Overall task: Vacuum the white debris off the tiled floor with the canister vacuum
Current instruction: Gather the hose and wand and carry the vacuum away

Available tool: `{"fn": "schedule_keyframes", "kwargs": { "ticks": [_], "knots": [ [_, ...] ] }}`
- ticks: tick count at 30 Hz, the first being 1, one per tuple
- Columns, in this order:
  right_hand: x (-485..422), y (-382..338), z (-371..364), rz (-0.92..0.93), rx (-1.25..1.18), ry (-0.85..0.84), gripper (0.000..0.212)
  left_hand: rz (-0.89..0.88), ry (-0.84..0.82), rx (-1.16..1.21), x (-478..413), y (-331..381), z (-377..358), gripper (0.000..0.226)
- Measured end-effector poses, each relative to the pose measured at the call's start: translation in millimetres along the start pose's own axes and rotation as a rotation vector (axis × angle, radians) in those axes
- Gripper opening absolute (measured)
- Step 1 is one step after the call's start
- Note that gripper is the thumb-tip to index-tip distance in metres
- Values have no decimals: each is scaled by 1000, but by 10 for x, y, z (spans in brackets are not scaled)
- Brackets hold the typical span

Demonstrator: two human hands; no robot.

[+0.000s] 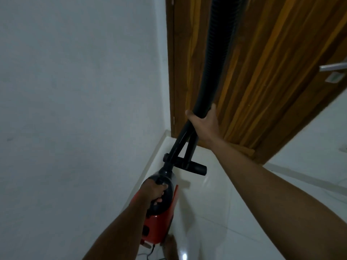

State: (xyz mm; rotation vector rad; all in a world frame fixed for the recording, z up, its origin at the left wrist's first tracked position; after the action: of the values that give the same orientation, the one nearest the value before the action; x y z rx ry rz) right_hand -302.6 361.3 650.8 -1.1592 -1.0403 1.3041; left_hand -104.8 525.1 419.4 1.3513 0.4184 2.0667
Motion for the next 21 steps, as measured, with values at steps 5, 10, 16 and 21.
{"fn": "schedule_keyframes", "kwargs": {
  "ticks": [5, 10, 16, 21],
  "knots": [
    [-957, 155, -358, -19, -3, -34, 77, -27, -3, -79, -823, 597, 291, 23],
    [-1972, 595, -662, -51, 7, -44, 70, -4, -31, -124, -1816, 1061, 433, 23],
    [-3253, 1833, -1129, -132, -1, -55, 62, 26, -29, -242, -3481, 1221, 233, 31],
    [-4056, 2970, -1488, -180, -1, -9, 59, 77, -40, -310, -4693, 1215, -7, 35]
  ]
}}
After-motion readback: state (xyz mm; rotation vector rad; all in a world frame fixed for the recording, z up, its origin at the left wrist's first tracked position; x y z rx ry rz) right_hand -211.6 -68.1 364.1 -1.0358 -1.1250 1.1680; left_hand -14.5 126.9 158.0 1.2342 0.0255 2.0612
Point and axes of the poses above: each hand's wrist, its own x-axis away from the middle knuckle, its own z-axis out of the back of the hand, y = z × x, the point moved 9 cm from there along -x, towards the middle knuckle, and after that the axes turned 1 degree about y, right-handed, at the moved point
